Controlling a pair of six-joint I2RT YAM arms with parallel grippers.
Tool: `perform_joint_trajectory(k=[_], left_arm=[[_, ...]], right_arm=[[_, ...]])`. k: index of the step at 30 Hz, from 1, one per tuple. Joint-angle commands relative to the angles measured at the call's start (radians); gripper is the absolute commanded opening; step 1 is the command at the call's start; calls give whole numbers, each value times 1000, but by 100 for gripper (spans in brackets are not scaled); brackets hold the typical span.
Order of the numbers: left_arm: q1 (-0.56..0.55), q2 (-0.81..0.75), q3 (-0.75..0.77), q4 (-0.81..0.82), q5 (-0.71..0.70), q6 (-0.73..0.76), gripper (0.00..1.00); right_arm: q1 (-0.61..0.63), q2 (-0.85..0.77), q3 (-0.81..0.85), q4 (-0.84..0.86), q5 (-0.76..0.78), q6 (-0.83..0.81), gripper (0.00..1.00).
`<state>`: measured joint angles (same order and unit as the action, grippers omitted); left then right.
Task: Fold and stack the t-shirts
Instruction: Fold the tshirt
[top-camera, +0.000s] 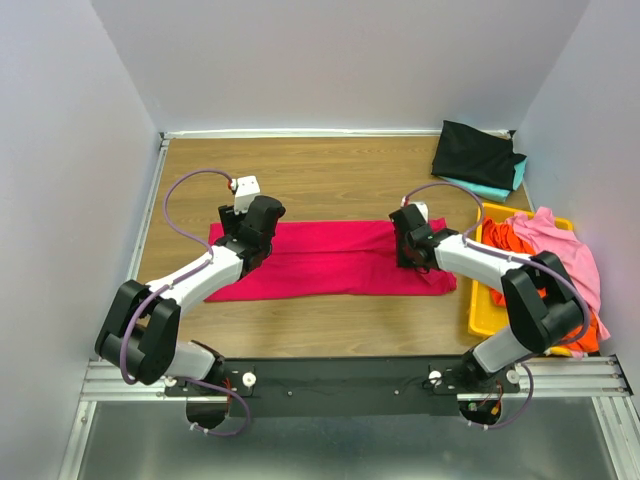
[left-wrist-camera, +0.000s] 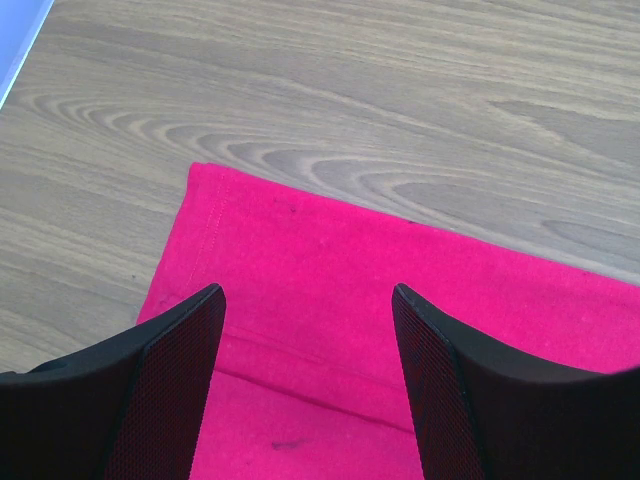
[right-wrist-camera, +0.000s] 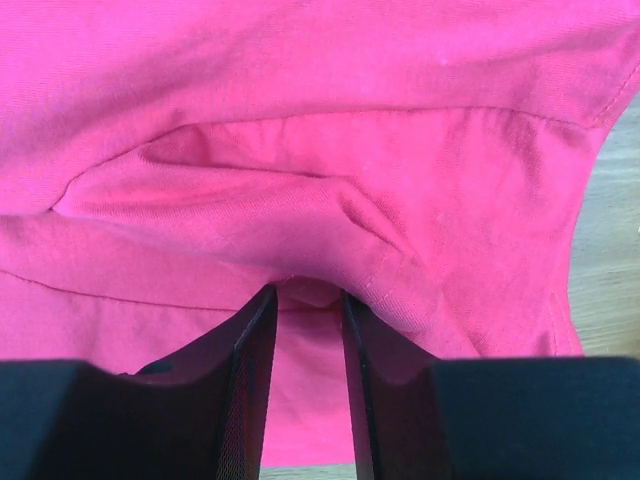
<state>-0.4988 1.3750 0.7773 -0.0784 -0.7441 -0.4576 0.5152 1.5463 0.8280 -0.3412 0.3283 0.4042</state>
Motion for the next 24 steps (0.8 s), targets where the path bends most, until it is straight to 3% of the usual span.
perform_joint_trajectory(k=[1, 5, 9, 15, 19, 24], left_arm=[[-4, -8, 23, -9, -14, -18, 76], [-4, -7, 25, -9, -14, -18, 76], [-6, -8, 25, -11, -12, -19, 76], [-4, -8, 25, -9, -12, -19, 76], [-6, -5, 27, -11, -14, -19, 76], [-6, -7, 25, -11, -14, -21, 76]], right_arm=[[-4, 29, 13, -22, 17, 13, 40], [-4, 41, 14, -24, 8, 10, 33], [-4, 37, 11, -25, 8, 13, 18], [-4, -23, 13, -42, -5, 9, 15], [-4, -66, 14, -53, -31, 4, 2], [-4, -110, 17, -58, -115, 2, 1]])
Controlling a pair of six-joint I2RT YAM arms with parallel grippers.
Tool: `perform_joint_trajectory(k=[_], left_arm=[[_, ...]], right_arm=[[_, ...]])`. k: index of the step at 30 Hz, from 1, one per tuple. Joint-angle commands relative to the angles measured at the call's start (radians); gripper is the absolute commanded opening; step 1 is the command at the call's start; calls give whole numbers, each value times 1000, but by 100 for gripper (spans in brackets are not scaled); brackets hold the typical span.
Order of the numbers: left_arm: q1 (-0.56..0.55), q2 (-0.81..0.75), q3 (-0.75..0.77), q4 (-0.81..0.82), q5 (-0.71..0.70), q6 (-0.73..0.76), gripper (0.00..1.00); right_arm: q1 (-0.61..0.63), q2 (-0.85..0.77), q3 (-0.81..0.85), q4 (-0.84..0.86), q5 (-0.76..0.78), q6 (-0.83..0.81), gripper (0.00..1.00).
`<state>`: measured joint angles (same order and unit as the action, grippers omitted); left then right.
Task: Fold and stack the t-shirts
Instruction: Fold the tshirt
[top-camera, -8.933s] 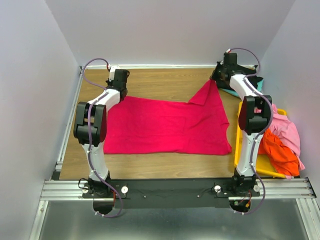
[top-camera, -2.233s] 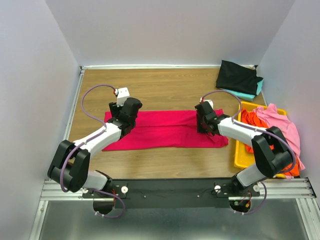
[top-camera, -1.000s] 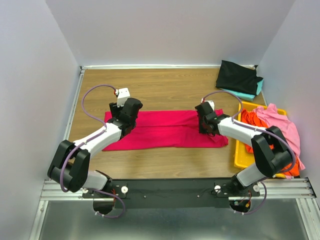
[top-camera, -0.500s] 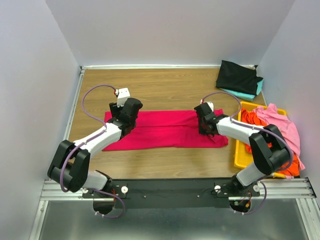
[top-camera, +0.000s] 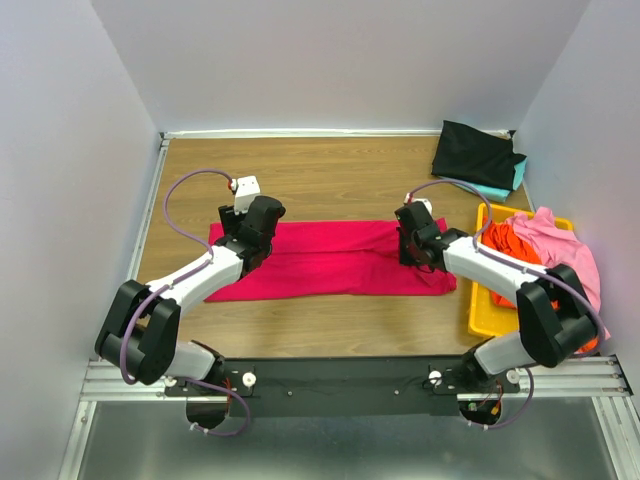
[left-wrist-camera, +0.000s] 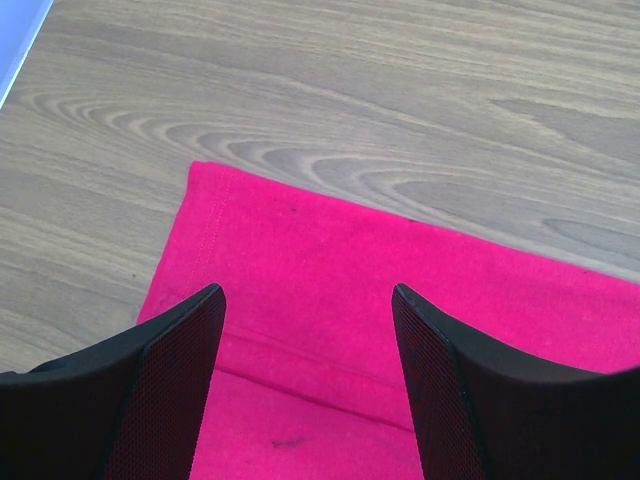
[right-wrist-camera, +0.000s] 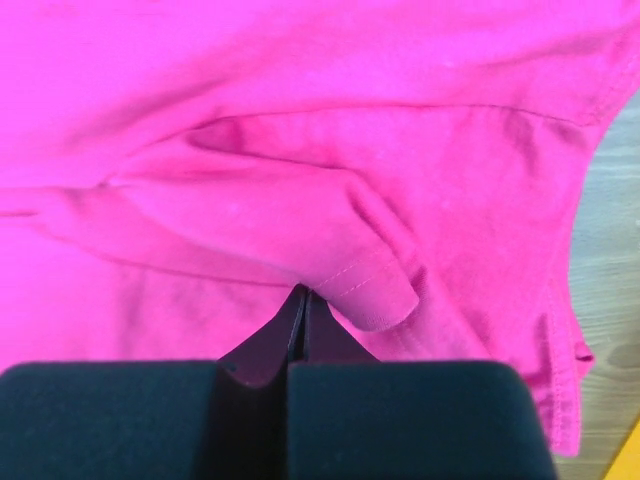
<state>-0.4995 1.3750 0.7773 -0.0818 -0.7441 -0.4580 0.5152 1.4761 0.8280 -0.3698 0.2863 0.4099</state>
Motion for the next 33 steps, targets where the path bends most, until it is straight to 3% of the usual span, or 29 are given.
perform_joint_trajectory(k=[1, 21, 30, 33], left_arm=[[-5, -7, 23, -7, -14, -21, 76], [-8, -8, 27, -10, -14, -19, 76], [-10, 1, 31, -15, -12, -18, 76], [-10, 2, 33, -15, -12, -19, 76]], right_arm=[[-4, -51, 17, -29, -79, -5, 1], [13, -122, -56, -35, -467, 4, 0], [34, -100, -73, -41, -538, -22, 1], [36, -96, -66, -41, -520, -22, 19]])
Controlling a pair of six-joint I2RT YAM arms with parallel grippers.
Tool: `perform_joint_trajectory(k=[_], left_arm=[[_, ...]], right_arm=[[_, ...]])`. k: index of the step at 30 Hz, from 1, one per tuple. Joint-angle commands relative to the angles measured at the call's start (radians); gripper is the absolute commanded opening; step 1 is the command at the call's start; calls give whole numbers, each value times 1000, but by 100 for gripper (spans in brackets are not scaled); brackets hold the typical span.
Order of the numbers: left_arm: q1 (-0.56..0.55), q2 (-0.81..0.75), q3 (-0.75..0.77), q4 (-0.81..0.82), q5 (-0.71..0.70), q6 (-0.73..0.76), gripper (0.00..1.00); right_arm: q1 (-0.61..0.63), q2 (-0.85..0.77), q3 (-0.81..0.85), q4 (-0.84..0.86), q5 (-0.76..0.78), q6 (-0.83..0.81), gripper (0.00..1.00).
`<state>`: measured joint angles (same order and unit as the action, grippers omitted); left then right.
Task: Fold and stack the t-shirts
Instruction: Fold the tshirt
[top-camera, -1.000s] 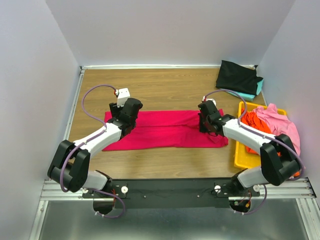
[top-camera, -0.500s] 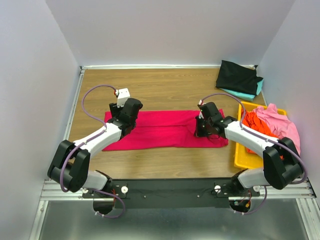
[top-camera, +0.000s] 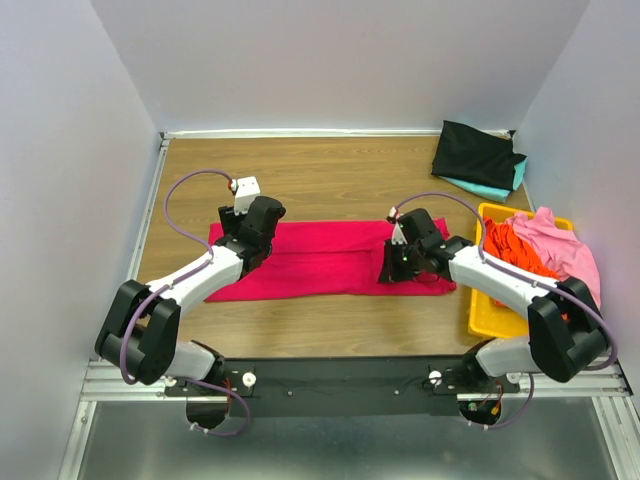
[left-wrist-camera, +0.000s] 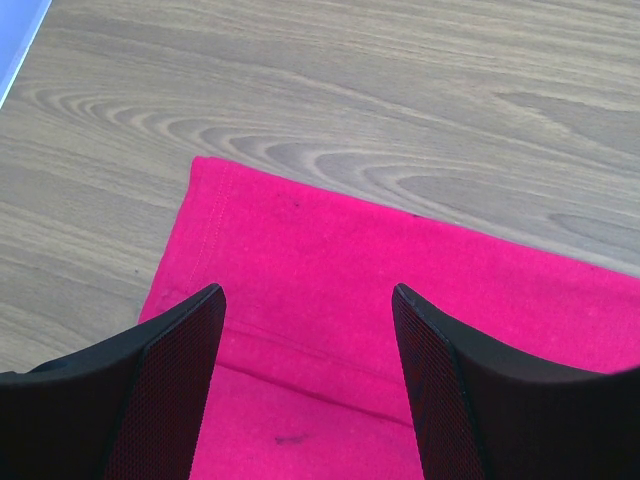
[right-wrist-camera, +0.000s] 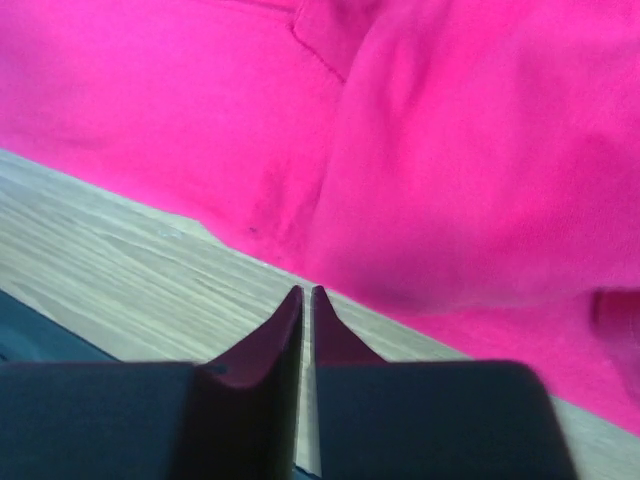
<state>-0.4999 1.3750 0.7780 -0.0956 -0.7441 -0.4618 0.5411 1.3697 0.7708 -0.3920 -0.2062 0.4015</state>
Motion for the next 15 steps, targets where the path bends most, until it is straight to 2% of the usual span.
perform_joint_trajectory(k=[1, 3, 7, 10, 12, 15], left_arm=[[-9, 6, 32, -1, -12, -14, 76], [-11, 9, 35, -3, -12, -12, 76], [-19, 15, 41, -6, -15, -23, 76], [-29, 15, 56, -1, 2, -32, 76], [-55, 15, 69, 20, 21, -34, 76], [-95, 38, 87, 82, 80, -38, 76]], right_arm=[[10, 8, -7, -19, -18, -10, 34], [8, -15, 11, -19, 32, 3, 51], [8, -64, 57, -18, 148, 33, 66], [8, -70, 87, -18, 271, 42, 72], [7, -54, 100, -15, 356, 54, 72], [5, -11, 114, 2, 408, 65, 74]])
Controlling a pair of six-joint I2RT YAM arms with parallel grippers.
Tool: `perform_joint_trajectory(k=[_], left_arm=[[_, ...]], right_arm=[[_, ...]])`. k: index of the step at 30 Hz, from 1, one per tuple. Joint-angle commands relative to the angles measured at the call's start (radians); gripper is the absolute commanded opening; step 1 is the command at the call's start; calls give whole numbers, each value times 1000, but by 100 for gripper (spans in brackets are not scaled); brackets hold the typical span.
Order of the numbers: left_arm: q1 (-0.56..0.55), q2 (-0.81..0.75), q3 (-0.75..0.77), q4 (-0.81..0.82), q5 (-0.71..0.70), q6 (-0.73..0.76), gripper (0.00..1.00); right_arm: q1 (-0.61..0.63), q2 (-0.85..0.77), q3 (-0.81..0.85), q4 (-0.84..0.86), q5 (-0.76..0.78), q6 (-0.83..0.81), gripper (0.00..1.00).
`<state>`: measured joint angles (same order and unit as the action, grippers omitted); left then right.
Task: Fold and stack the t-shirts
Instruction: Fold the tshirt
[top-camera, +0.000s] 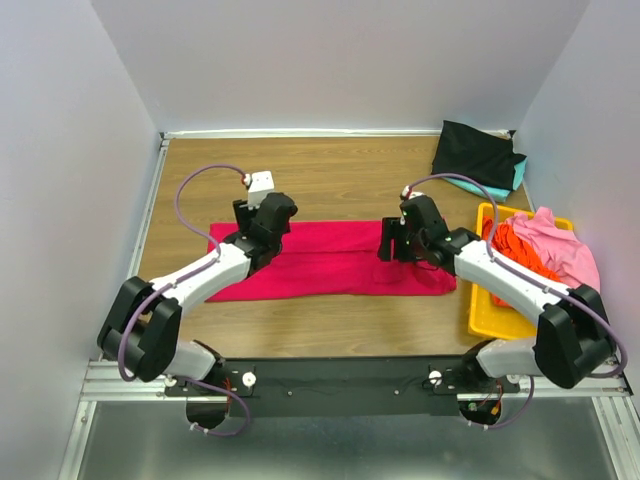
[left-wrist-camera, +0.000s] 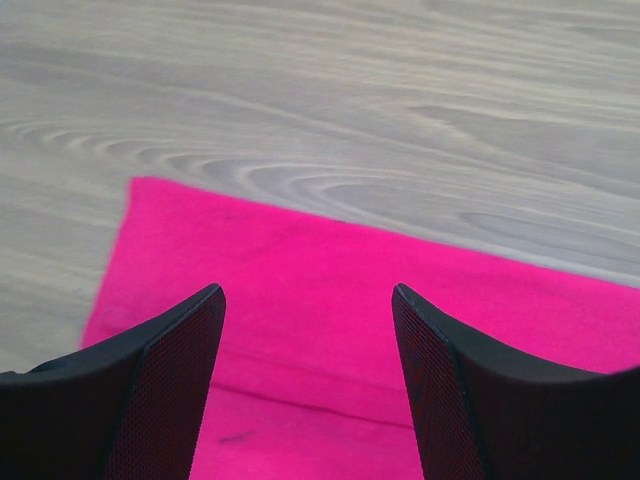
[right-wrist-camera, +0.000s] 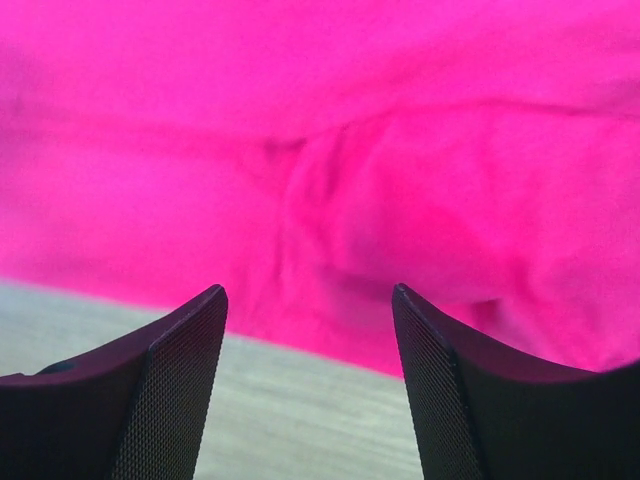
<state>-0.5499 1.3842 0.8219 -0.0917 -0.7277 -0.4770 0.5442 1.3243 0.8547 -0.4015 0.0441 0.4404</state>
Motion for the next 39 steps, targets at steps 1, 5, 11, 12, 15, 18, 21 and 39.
perform_joint_trajectory(k=[1, 5, 11, 12, 15, 18, 21, 39], left_arm=[[-56, 57, 49, 87, 104, -22, 76], [-108, 189, 114, 197, 187, -5, 76], [-136, 351, 157, 291, 273, -5, 76], [-134, 358, 152, 297, 281, -6, 76], [-119, 378, 123, 319, 307, -21, 76], [-84, 378, 74, 362, 362, -37, 76], [-52, 380, 33, 389, 393, -52, 76], [94, 256, -52, 385, 475, -48, 76]], right_arm=[[0, 53, 35, 15, 195, 34, 75], [-13, 130, 58, 44, 232, 40, 75], [-39, 237, 93, 99, 278, 40, 75], [-41, 251, 96, 105, 278, 38, 75], [-43, 312, 118, 131, 272, 37, 75], [-43, 380, 145, 154, 258, 35, 75], [-44, 436, 170, 167, 228, 34, 74], [7, 653, 285, 225, 74, 24, 72]])
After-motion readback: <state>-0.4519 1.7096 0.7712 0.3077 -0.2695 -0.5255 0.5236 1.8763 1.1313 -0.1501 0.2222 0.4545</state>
